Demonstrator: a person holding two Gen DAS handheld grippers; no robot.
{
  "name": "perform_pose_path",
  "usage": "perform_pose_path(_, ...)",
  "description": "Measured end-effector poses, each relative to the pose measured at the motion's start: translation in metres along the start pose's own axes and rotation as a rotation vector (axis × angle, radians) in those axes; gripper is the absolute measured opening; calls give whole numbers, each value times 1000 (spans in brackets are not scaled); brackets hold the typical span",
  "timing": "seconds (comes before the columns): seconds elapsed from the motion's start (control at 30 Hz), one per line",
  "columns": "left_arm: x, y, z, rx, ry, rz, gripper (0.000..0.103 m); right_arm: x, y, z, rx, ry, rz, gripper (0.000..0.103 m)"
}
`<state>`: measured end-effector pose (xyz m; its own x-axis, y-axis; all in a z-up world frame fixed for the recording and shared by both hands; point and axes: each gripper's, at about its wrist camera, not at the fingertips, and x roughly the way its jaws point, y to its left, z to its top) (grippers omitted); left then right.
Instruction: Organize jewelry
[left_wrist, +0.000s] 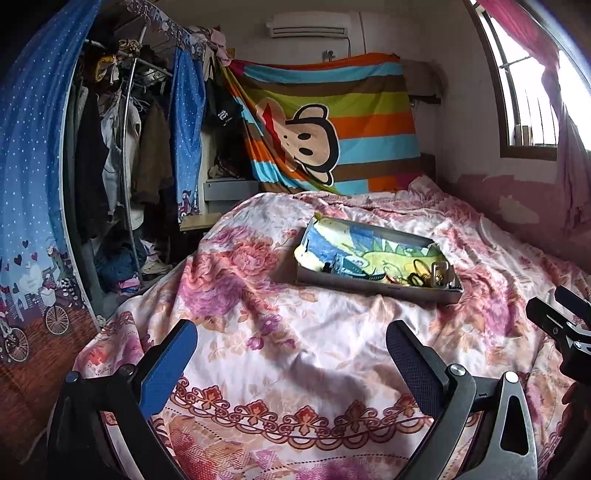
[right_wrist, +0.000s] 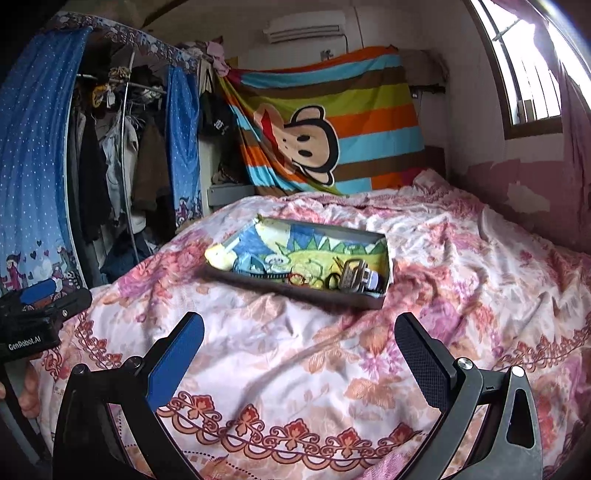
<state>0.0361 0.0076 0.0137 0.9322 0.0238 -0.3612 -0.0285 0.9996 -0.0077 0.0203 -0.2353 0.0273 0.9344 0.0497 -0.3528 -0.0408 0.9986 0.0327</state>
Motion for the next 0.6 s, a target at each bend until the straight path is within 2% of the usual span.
perform_pose_path(0.23,6,2,-2,7,30,8,103,13,5,-11,-6,57,8,101)
perform_pose_path(0.6,15,1,-9,25,95,21,103,19,2,-15,19,87,-3,101)
